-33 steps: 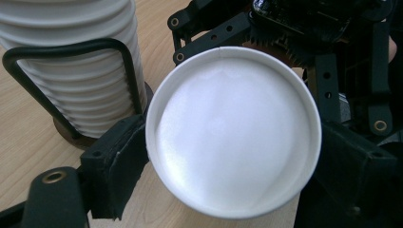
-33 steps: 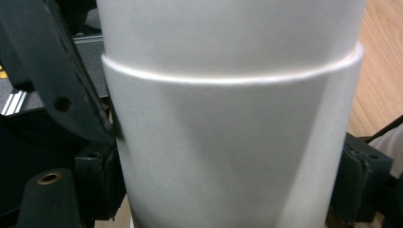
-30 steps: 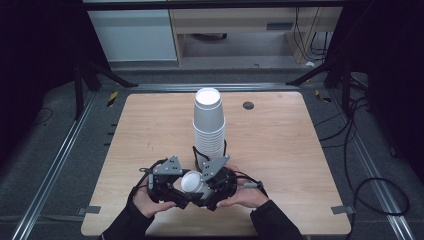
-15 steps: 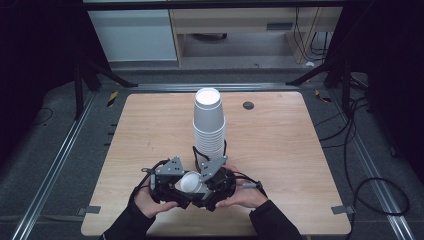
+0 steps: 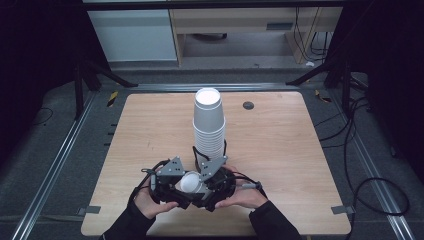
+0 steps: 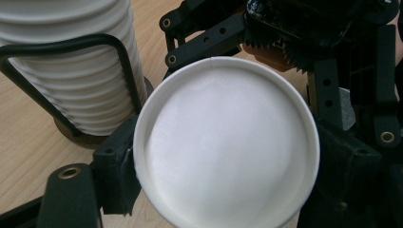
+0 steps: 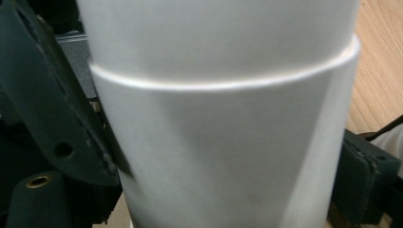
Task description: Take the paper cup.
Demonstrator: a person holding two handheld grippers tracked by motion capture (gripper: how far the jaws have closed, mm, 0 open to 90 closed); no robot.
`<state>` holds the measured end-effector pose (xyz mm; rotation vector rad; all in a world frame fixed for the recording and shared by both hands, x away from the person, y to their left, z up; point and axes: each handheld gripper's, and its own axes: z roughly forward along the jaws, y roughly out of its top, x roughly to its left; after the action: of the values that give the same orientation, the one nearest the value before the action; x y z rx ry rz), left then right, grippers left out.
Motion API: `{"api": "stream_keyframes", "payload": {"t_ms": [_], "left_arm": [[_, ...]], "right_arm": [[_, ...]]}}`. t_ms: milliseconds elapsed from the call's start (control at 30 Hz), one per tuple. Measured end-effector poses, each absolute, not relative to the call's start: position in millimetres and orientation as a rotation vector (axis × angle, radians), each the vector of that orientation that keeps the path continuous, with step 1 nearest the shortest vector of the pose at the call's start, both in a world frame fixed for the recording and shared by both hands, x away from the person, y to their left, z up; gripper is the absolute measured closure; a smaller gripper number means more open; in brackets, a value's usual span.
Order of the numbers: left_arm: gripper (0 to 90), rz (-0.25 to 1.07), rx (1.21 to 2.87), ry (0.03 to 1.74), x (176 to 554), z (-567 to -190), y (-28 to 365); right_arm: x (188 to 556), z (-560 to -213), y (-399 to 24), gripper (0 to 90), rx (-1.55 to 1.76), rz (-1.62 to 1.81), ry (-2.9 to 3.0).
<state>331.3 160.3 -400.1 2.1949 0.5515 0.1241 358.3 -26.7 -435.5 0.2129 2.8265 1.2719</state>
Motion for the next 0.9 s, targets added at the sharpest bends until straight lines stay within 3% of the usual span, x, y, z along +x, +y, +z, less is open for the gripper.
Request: {"api": "stream_keyframes", "payload": {"t_ms": [900], "left_arm": [[22.4, 0.12, 2.121, 0.564, 333, -390, 176]], "right_arm": [[359, -423, -42, 4.5, 0.296, 1.337, 2.755]]}}
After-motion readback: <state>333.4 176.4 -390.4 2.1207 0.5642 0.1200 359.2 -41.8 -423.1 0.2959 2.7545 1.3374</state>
